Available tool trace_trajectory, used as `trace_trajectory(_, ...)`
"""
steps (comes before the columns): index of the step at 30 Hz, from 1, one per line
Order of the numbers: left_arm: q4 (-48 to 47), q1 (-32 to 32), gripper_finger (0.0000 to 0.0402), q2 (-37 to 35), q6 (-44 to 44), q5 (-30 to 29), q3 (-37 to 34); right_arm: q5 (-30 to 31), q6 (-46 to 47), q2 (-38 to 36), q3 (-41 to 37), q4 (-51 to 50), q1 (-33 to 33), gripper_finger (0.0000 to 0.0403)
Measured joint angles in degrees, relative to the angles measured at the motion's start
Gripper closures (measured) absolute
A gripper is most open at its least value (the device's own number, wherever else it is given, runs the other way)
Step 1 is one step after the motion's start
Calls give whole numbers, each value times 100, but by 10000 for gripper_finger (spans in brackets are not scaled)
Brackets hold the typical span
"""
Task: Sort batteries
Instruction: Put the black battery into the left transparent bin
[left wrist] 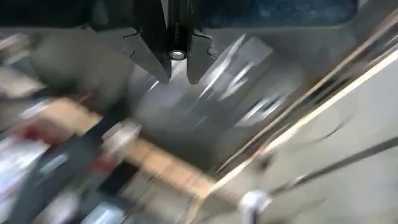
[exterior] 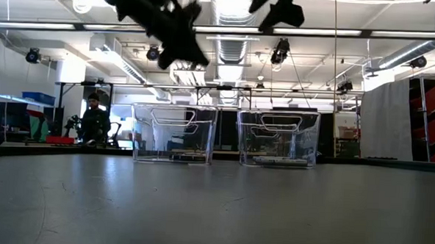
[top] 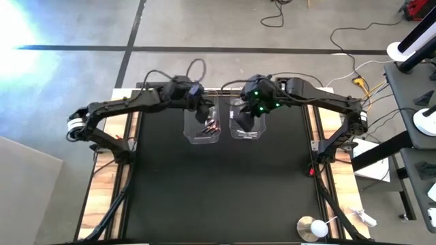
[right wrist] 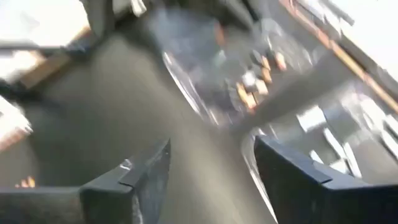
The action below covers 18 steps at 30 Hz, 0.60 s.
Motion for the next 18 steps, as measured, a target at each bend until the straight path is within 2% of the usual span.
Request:
trace_trajectory(3,-1450,145,384,283,495,-556,348,21,-40,9,-170,-380,43,164)
trace_trajectory(6,-2318,292,385,721,716,-678,570,11,-21,-13,-418,-399,100,148)
trace_trajectory(14,-3454,364,386,1981,1204,-1031,1204,1,229,-10,-1040,-307,224,123)
trace_trajectory(18,-3580,364,386,2363,1311,-1121,1287,-9,418,-35,-1222,-319,338,116)
